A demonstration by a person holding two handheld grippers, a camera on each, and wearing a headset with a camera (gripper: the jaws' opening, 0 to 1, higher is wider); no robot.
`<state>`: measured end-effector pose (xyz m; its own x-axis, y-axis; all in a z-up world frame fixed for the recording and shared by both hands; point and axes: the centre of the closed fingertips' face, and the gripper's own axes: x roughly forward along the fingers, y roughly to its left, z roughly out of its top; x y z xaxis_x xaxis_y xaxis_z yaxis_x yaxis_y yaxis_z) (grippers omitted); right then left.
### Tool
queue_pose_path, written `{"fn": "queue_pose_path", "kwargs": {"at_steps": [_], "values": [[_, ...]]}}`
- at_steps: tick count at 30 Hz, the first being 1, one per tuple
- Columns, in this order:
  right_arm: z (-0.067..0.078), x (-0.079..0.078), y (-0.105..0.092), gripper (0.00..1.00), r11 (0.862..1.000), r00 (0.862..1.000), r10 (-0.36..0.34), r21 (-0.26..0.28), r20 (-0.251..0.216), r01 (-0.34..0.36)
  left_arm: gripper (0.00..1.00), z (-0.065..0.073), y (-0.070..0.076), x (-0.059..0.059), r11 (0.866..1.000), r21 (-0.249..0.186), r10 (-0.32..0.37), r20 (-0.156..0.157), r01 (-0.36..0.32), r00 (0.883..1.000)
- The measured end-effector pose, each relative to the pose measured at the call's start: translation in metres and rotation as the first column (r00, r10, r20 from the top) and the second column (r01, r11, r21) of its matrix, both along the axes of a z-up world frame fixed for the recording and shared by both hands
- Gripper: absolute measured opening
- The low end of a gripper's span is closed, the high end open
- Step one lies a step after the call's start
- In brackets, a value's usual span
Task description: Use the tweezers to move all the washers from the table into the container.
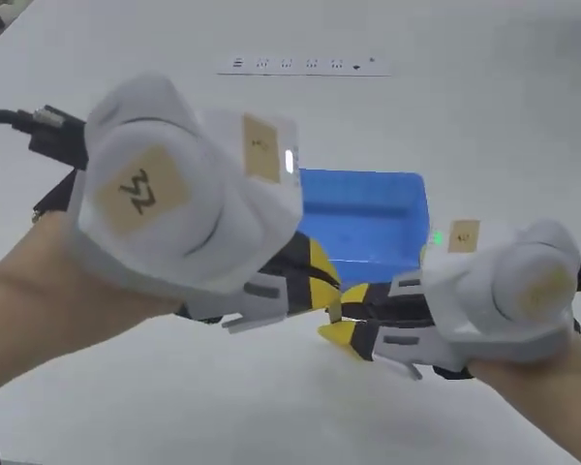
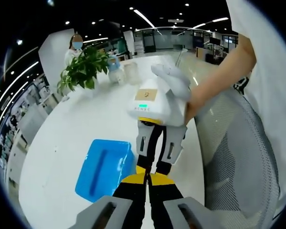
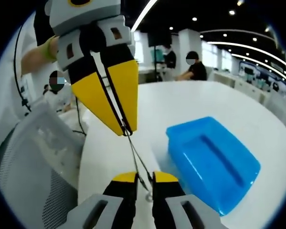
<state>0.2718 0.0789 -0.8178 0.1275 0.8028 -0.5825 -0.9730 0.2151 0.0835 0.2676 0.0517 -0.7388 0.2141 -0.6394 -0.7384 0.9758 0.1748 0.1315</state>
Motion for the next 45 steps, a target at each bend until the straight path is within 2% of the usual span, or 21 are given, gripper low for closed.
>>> {"fn": "queue_pose_path", "kwargs": {"at_steps": [3, 7, 14, 16, 21, 26, 33, 34, 35, 36, 45], "values": [[-0.004, 0.001, 0.0, 0.07, 1.0, 1.0, -0.014, -0.007, -0.005, 0.014, 0.0, -0.005, 0.001, 0.001, 1.0, 0.017, -0.018, -0.008, 0.018, 1.0], [-0.005, 0.0, -0.002, 0.07, 0.999, 1.0, -0.028, -0.014, -0.007, 0.028, 0.0, -0.005, 0.0, 0.001, 0.999, 0.02, -0.048, -0.024, 0.049, 0.999], [-0.005, 0.0, -0.003, 0.08, 0.999, 0.998, -0.053, -0.006, -0.03, 0.053, 0.0, -0.005, -0.003, 0.001, 0.991, 0.039, -0.126, -0.05, 0.128, 0.991], [0.001, -0.001, -0.003, 0.09, 0.999, 0.999, -0.047, -0.01, -0.005, 0.047, 0.0, -0.005, -0.004, 0.0, 0.984, 0.048, -0.168, -0.061, 0.171, 0.984], [0.014, 0.001, -0.005, 0.07, 0.998, 0.998, -0.062, 0.001, 0.029, 0.062, 0.0, -0.005, -0.006, 0.0, 0.963, 0.077, -0.252, -0.064, 0.257, 0.966], [0.011, 0.002, -0.005, 0.05, 0.998, 0.997, -0.059, -0.017, 0.052, 0.06, 0.0, -0.006, -0.007, -0.001, 0.936, 0.108, -0.331, -0.048, 0.334, 0.942], [0.013, 0.007, -0.007, 0.05, 0.996, 0.994, -0.09, -0.011, 0.056, 0.091, 0.0, -0.004, -0.008, 0.001, 0.934, 0.107, -0.341, -0.03, 0.342, 0.94], [0.012, 0.007, -0.007, 0.05, 0.996, 0.994, -0.092, -0.008, 0.053, 0.092, 0.0, -0.005, -0.008, 0.002, 0.934, 0.107, -0.34, -0.037, 0.342, 0.94], [0.01, 0.005, -0.007, 0.05, 0.996, 0.995, -0.091, -0.005, 0.027, 0.092, 0.0, -0.006, -0.007, 0.001, 0.931, 0.117, -0.342, -0.05, 0.346, 0.938], [0.01, 0.005, -0.006, 0.05, 0.996, 0.995, -0.094, 0.0, 0.022, 0.094, 0.0, -0.006, -0.007, 0.001, 0.93, 0.115, -0.345, -0.049, 0.348, 0.937], [0.01, 0.003, -0.006, 0.05, 0.996, 0.996, -0.091, -0.007, 0.017, 0.091, 0.0, -0.007, -0.007, 0.001, 0.927, 0.12, -0.349, -0.067, 0.355, 0.935]]}}
